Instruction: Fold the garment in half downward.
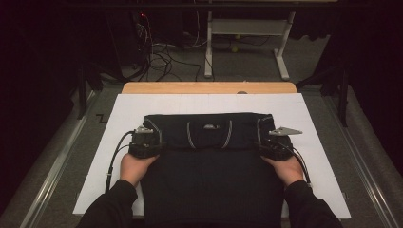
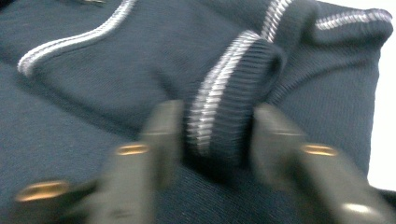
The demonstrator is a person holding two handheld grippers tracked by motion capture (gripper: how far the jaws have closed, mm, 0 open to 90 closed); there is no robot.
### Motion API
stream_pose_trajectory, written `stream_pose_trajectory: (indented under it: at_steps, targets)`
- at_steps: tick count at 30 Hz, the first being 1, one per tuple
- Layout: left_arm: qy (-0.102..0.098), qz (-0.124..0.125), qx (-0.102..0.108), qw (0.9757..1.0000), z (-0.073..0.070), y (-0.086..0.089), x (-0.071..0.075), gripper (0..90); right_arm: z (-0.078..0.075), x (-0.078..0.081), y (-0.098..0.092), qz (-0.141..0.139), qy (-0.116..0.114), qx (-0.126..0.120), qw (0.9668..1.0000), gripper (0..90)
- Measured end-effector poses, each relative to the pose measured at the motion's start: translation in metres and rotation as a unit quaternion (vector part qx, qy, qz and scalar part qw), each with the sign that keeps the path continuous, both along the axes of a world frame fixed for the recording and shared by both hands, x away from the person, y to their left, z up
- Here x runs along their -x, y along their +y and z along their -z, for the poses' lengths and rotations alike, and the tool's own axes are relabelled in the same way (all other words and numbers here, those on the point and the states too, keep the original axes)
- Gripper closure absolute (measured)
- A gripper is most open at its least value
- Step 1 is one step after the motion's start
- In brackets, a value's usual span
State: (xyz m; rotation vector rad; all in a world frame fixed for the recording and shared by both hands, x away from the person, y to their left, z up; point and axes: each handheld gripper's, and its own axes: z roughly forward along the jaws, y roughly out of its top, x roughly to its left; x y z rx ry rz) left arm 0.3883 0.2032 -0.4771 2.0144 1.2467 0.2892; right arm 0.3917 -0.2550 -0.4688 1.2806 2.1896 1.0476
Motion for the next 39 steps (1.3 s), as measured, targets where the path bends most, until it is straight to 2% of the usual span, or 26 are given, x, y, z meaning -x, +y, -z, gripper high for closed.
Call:
stream_pose_trajectory:
  at_steps: [1,2,5,8,10,15,19,21,24,28,31,34,37,39]
  targets:
    - [-0.006,0.006,-0.002,1.0000,0.000,-0.001,0.002,61.2,-0.001,0.001,0.001,-0.007,-0.003,0.000,1.0000,80.2]
    - [-0.012,0.005,-0.003,0.9999,-0.002,-0.001,0.004,63.9,-0.003,0.003,0.002,-0.010,-0.007,0.000,0.9999,82.9]
    - [-0.030,0.003,0.016,0.9994,-0.008,0.001,0.014,66.3,-0.009,0.010,0.002,-0.017,-0.023,0.001,0.9996,84.0]
    - [-0.047,0.019,0.010,0.9987,-0.015,0.000,0.027,66.3,-0.017,0.021,-0.002,-0.021,-0.042,-0.011,0.9988,84.0]
    - [-0.050,0.026,0.001,0.9984,-0.018,0.000,0.036,66.2,-0.021,0.030,-0.003,-0.023,-0.053,-0.016,0.9982,84.0]
    - [-0.045,0.049,0.001,0.9978,-0.016,0.003,0.057,66.0,-0.022,0.054,-0.005,-0.036,-0.074,-0.004,0.9966,83.9]
    - [-0.037,0.057,-0.012,0.9976,-0.010,0.002,0.072,65.9,-0.015,0.073,-0.008,-0.042,-0.070,-0.010,0.9966,83.9]
    - [-0.039,0.061,-0.008,0.9974,-0.007,0.004,0.078,65.8,-0.012,0.081,-0.010,-0.046,-0.067,-0.001,0.9967,83.9]
    - [-0.035,0.066,0.000,0.9972,-0.004,0.006,0.089,65.4,-0.009,0.092,-0.013,-0.047,-0.065,0.000,0.9967,83.9]
    - [-0.043,0.075,-0.016,0.9962,-0.004,0.004,0.102,65.3,-0.007,0.105,-0.014,-0.052,-0.063,0.001,0.9967,83.8]
    - [-0.042,0.073,-0.017,0.9963,-0.002,0.006,0.105,63.4,-0.005,0.112,-0.014,-0.055,-0.061,0.000,0.9966,83.7]
    - [-0.033,0.069,-0.011,0.9970,0.001,0.008,0.106,60.2,-0.003,0.114,-0.013,-0.059,-0.056,0.004,0.9967,83.0]
    - [-0.032,0.064,-0.018,0.9973,0.000,0.009,0.109,53.2,-0.002,0.115,-0.013,-0.063,-0.054,0.003,0.9966,77.2]
    - [-0.044,0.053,-0.016,0.9975,-0.005,0.014,0.112,48.7,-0.003,0.116,-0.014,-0.058,-0.053,-0.004,0.9969,69.6]
